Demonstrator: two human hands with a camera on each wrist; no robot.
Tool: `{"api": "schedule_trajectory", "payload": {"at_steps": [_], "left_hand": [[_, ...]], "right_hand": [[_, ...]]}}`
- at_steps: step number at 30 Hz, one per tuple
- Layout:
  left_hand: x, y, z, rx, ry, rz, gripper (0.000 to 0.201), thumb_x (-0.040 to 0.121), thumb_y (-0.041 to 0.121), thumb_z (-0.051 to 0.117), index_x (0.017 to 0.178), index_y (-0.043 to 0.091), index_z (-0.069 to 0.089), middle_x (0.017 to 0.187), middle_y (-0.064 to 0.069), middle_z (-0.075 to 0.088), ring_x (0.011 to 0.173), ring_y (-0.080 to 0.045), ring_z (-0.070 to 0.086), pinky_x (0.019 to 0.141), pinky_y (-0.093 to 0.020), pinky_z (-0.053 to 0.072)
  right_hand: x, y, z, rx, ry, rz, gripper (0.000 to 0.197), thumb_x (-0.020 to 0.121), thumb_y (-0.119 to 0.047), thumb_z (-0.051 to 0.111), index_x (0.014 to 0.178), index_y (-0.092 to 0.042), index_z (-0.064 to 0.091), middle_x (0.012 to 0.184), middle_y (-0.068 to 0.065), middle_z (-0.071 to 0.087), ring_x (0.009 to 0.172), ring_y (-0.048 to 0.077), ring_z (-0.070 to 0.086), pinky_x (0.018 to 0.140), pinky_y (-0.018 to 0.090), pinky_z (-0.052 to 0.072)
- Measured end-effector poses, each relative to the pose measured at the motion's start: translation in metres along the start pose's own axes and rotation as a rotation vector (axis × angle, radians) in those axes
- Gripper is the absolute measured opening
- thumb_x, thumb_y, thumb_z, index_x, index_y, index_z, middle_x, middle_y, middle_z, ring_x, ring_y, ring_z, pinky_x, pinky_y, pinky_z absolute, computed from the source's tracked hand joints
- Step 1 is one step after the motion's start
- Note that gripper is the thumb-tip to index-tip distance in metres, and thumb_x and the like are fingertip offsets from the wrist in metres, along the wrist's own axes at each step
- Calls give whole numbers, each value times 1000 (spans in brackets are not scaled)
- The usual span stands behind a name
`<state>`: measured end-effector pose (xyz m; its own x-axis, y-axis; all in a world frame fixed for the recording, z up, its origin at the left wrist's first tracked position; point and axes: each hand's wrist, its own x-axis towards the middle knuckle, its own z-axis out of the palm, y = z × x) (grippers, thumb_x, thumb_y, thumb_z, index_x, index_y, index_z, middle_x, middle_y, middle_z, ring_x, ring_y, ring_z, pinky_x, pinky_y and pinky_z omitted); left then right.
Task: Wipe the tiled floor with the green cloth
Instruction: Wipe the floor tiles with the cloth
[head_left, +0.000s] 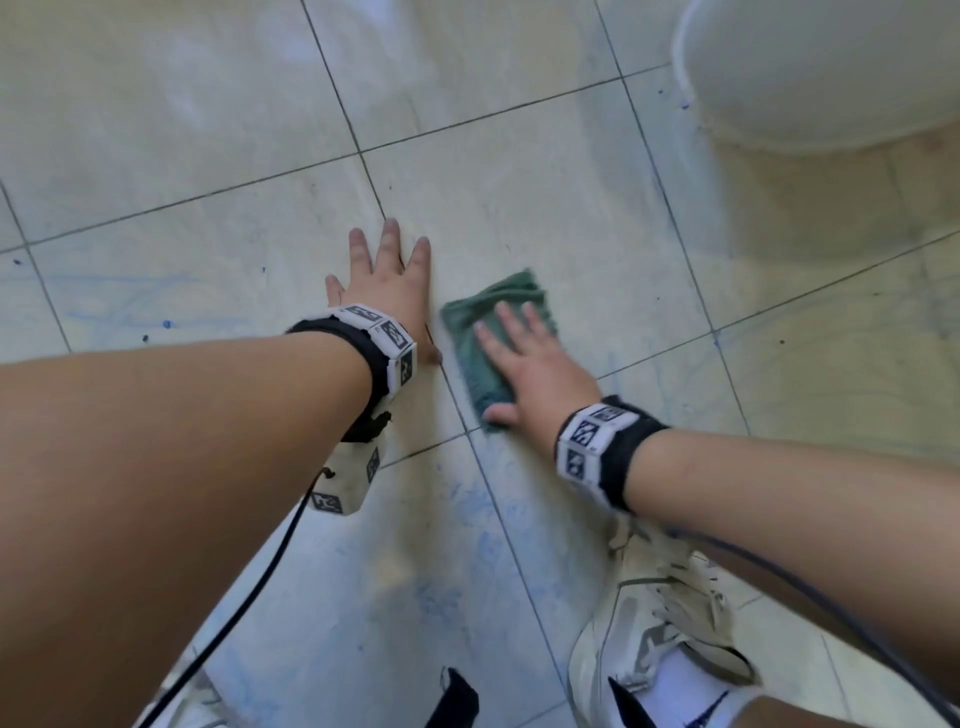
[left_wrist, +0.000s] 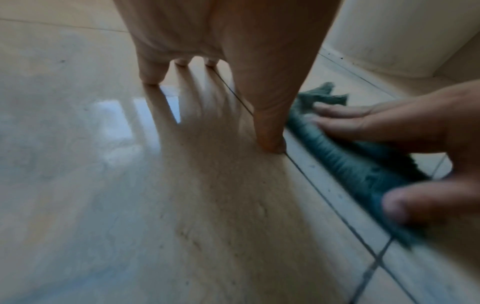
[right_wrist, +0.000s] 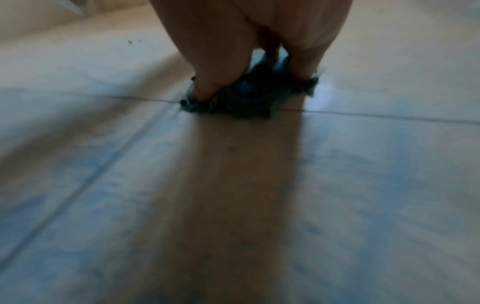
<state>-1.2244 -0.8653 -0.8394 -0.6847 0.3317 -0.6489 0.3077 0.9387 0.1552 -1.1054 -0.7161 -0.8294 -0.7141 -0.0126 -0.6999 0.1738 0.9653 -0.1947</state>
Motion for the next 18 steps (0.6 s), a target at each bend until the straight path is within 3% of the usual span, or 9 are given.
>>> {"api": "schedule_trajectory", "payload": {"at_steps": [5,10,12,14,16,18], "left_hand": [[0,-1,-3,5,-11,0,125,71,42,86,157,27,-4,162,-1,-24,149,-35,-20,117,-64,11],[0,0,-1,9,-10,-3,125,71,42,86,157,28,-4,162,-1,-23,149,-34,-20,117,-64,11],[0,-1,-1,13,-7,2,125,70,44,86,156,28,-4,162,-1,-23,149,-34,-19,116,-64,11],[0,-1,-2,14,1,5,126,70,44,86,157,28,-4,162,-1,-22,149,-34,-19,116,-64,12],[0,-1,-2,11,-3,3,127,70,45,86,157,27,-4,162,-2,-22,149,-35,-19,115,-64,12],[-1,-1,-3,18,-1,1,127,70,46,85,157,27,-5,163,-3,-22,149,-35,-19,116,-64,13]], "right_hand": [[-10,99,-13,145,175,344,107,84,-53,71,160,-26,0,166,7,-12,153,31,-9,123,40,0],[-2,97,-9,124,178,493,103,92,-59,57,158,-16,-9,164,17,-16,150,40,-12,122,43,-3],[-1,71,-7,62,151,431,101,94,-60,50,157,-12,-13,162,21,-19,149,43,-16,121,46,-7],[-1,33,-1,-25,108,257,103,94,-62,50,156,-12,-16,161,22,-23,147,44,-20,119,47,-12],[0,-8,11,-69,36,87,107,92,-64,51,155,-16,-21,159,17,-30,145,42,-27,119,49,-11],[2,-29,22,-83,-16,13,108,91,-64,52,154,-21,-24,157,12,-35,144,39,-32,120,50,-7]]}}
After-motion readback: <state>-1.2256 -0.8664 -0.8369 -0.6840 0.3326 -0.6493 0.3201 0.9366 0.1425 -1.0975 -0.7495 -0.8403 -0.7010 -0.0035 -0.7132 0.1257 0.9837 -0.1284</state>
